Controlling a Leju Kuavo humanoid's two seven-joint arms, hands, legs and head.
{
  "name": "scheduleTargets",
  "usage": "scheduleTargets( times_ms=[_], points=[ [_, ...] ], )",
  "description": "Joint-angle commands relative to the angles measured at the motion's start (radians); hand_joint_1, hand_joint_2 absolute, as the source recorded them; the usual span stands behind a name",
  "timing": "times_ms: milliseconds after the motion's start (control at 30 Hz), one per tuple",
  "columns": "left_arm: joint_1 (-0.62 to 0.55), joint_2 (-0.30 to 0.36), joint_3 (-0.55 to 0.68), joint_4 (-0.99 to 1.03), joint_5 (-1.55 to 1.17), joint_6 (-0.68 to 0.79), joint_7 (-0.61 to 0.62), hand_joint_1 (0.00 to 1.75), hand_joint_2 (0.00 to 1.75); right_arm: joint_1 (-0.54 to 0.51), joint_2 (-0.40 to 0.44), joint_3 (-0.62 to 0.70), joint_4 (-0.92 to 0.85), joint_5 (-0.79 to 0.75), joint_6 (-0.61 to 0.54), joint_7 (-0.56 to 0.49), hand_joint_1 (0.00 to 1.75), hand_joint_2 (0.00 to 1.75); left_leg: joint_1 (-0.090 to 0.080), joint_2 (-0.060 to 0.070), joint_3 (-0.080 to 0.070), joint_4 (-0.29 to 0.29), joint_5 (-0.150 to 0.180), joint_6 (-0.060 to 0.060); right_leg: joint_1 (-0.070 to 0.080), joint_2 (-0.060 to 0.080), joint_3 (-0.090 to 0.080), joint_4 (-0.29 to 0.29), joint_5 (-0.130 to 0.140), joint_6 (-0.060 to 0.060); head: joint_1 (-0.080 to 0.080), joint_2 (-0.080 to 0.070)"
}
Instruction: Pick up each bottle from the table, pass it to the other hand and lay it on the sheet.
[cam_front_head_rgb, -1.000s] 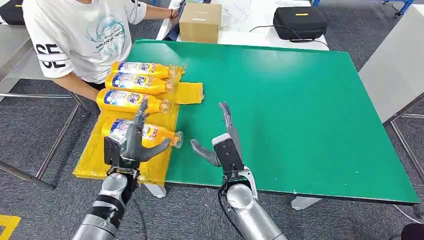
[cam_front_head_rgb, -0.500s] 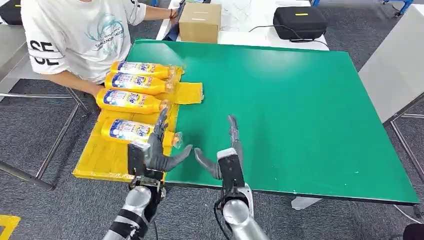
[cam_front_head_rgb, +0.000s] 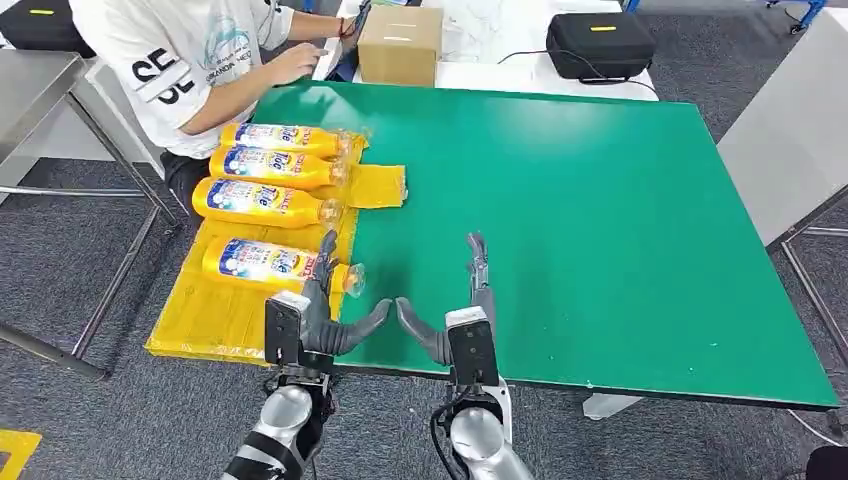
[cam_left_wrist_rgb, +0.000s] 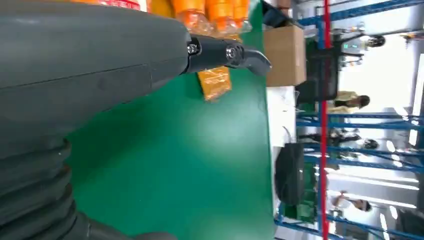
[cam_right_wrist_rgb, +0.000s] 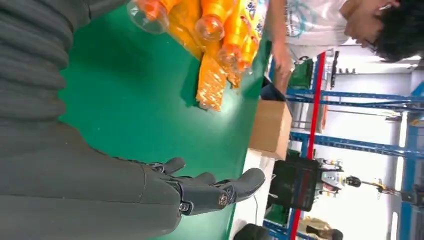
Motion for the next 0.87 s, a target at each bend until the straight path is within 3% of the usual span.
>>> scheduleTargets(
  times_ms=[33,233,867],
  points=[
    [-0.018,0.019,0.000,-0.011,-0.049,0.050,-0.002,0.00,1.75,0.009,-0.006,0.004,-0.031,-0.013,0.024,0.007,0.00,1.75,0.001,0.000,0.009,0.000,-0.004,-0.001,0.001,0.000,0.009,0.000,-0.004,-0.002,0.000,0.000],
    [-0.042,0.037,-0.015,0.021,-0.138,0.136,0.040,0.00,1.75,-0.028,0.002,0.001,-0.001,-0.043,0.038,-0.002,0.00,1.75,0.001,0.001,0.005,0.000,-0.002,-0.001,0.001,0.001,0.005,0.000,-0.002,-0.002,0.000,0.000],
    [0.013,-0.009,0.003,-0.036,-0.052,0.093,-0.007,0.00,1.75,-0.018,0.004,0.033,-0.022,-0.050,0.057,-0.006,0.00,1.75,0.000,0.001,0.006,0.000,-0.003,-0.001,0.001,0.001,0.006,0.001,-0.003,-0.002,0.000,0.000]
  ],
)
